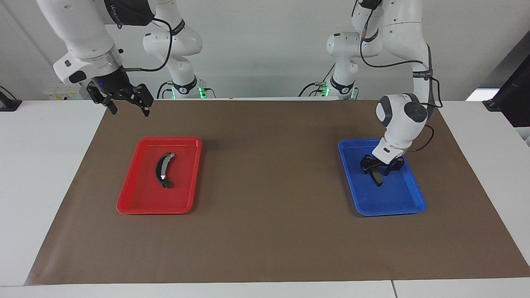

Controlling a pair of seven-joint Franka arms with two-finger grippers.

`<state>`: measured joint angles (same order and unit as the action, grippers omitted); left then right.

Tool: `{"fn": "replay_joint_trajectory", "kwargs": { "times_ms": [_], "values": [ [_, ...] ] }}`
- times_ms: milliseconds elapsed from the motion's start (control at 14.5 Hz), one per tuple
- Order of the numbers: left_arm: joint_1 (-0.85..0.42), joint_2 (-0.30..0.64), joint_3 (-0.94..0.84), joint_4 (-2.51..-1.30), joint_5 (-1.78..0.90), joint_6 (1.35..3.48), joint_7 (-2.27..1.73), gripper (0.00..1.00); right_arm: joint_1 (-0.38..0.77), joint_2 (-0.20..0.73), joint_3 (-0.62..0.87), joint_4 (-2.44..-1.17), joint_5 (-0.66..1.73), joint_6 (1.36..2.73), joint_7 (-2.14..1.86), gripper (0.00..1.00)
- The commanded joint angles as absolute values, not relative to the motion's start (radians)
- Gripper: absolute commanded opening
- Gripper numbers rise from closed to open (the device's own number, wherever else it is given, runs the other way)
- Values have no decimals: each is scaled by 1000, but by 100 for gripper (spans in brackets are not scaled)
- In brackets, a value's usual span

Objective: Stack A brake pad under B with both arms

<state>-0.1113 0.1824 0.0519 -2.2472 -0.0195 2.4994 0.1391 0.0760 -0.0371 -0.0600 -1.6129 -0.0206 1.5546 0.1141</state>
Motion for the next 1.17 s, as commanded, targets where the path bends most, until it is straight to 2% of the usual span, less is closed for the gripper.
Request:
{"fn": "replay_joint_trajectory", "kwargs": {
  "times_ms": [0, 69, 138, 275, 413, 688, 895, 1101],
  "values": [
    [-121, 183, 63, -2252, -6, 2522, 144, 53, 72, -43, -52, -1623, -15, 1562, 121, 100],
    [-123, 183, 63, -2252, -6, 2522, 143, 38, 71, -44, -52, -1623, -15, 1562, 121, 100],
    [-124, 181, 63, -2252, -6, 2522, 141, 28, 71, -43, -52, -1623, -15, 1562, 121, 100],
    [-123, 161, 66, -2252, -6, 2513, 141, 18, 72, -44, -52, -1623, -15, 1560, 123, 100],
    [-121, 135, 66, -2229, -6, 2452, 141, 16, 71, -44, -52, -1623, -15, 1560, 121, 100],
    [-152, 132, 63, -2041, -6, 2203, 129, 14, 63, -44, -52, -1624, -15, 1569, 114, 100],
    [-247, 152, 66, -1988, -6, 2216, -9, 12, 57, -57, -52, -1666, -14, 1603, 78, 100],
    [-368, 182, 63, -1965, -6, 2269, -180, 12, 41, -113, -58, -1872, -14, 1800, 75, 100]
  ]
}}
